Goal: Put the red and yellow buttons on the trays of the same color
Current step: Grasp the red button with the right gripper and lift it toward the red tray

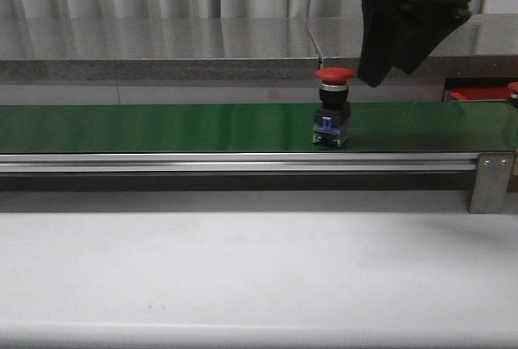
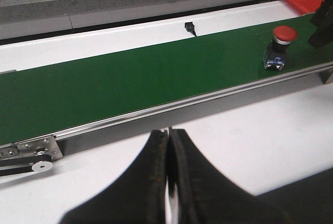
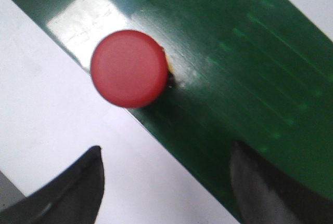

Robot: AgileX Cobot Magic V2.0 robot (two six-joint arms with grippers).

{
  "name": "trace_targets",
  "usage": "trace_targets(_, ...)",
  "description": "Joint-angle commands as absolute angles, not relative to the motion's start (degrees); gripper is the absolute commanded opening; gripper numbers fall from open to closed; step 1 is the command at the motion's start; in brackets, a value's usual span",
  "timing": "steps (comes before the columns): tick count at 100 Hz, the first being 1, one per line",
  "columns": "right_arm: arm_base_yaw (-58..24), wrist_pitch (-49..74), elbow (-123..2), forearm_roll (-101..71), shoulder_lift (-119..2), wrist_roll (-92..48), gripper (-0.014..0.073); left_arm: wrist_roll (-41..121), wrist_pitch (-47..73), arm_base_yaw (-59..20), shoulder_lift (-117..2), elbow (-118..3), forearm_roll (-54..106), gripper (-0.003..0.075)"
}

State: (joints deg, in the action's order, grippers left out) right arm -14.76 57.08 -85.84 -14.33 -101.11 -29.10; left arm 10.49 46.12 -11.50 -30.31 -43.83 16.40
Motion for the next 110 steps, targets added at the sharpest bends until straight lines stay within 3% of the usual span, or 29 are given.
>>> trace_targets(1,-15.50,54.80,-87.86,-14.91,-99.88,-30.70,0.0512,10.38,42.47,-11.96,-30.51,-45.23,17.63,-0.0020)
trace_targets(28,-15.63,50.11,-87.86,-18.09,-102.03,-30.73,0.0482,10.38,42.47,-11.96,-30.51,-45.23,17.63,-0.0020)
trace_targets(32,-15.63,49.83,-87.86,-18.29,-102.21,-30.73,0.0447,10.38,42.47,-11.96,-30.51,-45.23,17.63,-0.0020)
trace_targets(55,-15.63,47.75,-87.86,-18.52,-102.70,-30.73,0.0071,10.38,42.47,-11.96,-30.51,-45.23,17.63,-0.0020)
trace_targets(67,-15.30,45.84,-87.86,-18.53,-102.29,-30.67,-0.0031,10.38,42.47,-11.96,-30.51,-45.23,17.63,-0.0020)
trace_targets(78,-14.09,43.04,-87.86,-18.53,-100.85,-29.07,-0.0067,10.38,42.47,-11.96,-30.51,-45.23,17.63,-0.0020)
trace_targets(110,-4.91,38.49,-87.86,-18.53,-96.69,-25.62,-0.0067,10.38,42.47,-11.96,-30.51,-45.23,17.63,-0.0020)
